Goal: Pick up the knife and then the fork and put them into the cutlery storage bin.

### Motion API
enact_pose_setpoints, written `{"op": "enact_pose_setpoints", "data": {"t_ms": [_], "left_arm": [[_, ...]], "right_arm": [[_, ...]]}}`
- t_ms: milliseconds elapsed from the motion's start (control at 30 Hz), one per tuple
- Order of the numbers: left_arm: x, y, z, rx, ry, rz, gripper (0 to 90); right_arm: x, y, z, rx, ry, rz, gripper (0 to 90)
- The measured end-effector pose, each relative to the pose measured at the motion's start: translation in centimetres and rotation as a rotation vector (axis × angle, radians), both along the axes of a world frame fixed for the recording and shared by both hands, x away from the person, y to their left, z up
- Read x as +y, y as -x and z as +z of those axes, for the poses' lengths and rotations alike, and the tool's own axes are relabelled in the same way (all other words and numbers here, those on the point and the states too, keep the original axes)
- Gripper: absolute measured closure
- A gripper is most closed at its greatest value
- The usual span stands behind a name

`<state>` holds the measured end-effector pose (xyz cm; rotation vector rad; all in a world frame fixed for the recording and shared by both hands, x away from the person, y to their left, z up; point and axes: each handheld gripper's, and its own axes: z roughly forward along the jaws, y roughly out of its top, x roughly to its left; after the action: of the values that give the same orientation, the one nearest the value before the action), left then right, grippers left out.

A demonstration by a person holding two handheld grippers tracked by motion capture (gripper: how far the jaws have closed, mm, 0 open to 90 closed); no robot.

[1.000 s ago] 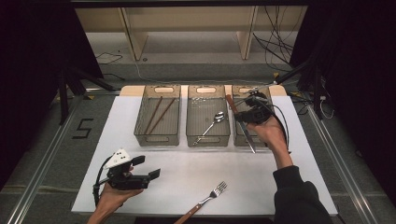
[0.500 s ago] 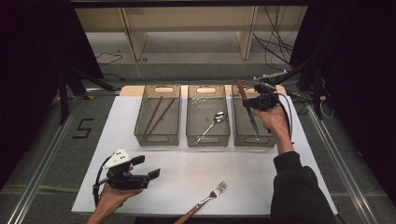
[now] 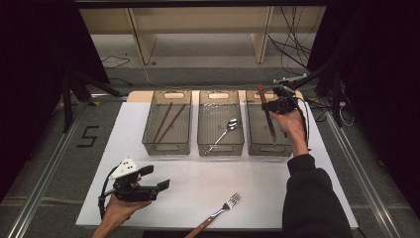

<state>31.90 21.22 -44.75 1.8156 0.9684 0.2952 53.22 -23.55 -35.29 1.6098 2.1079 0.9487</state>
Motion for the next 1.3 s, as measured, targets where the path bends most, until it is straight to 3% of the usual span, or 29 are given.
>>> {"op": "enact_pose_setpoints", "data": {"t_ms": [500,933,967,1067,1133,1300], "left_arm": [[0.1,0.1,0.1,-0.003,0.007,0.001,15.0],[0.2,0.1,0.1,-0.006,0.005,0.0,15.0],[0.2,0.1,0.1,-0.006,0.006,0.0,15.0],[0.2,0.1,0.1,-0.005,0.005,0.0,15.0],[0.2,0.1,0.1,-0.006,0.006,0.001,14.9],[0.1,0.1,0.1,-0.005,0.006,0.003,14.9]], "right_arm": [[0.6,-1.0,-1.4,0.004,-0.026,-0.029,77.5],[0.6,-1.6,-3.7,0.067,-0.046,-0.07,76.3],[0.6,-1.6,-4.0,0.073,-0.042,-0.072,75.4],[0.4,-1.6,-4.2,0.081,-0.058,-0.092,61.4],[0.6,-1.4,-4.0,0.07,-0.035,-0.093,55.5],[1.2,-0.1,-2.5,0.009,-0.047,-0.03,45.6]]}}
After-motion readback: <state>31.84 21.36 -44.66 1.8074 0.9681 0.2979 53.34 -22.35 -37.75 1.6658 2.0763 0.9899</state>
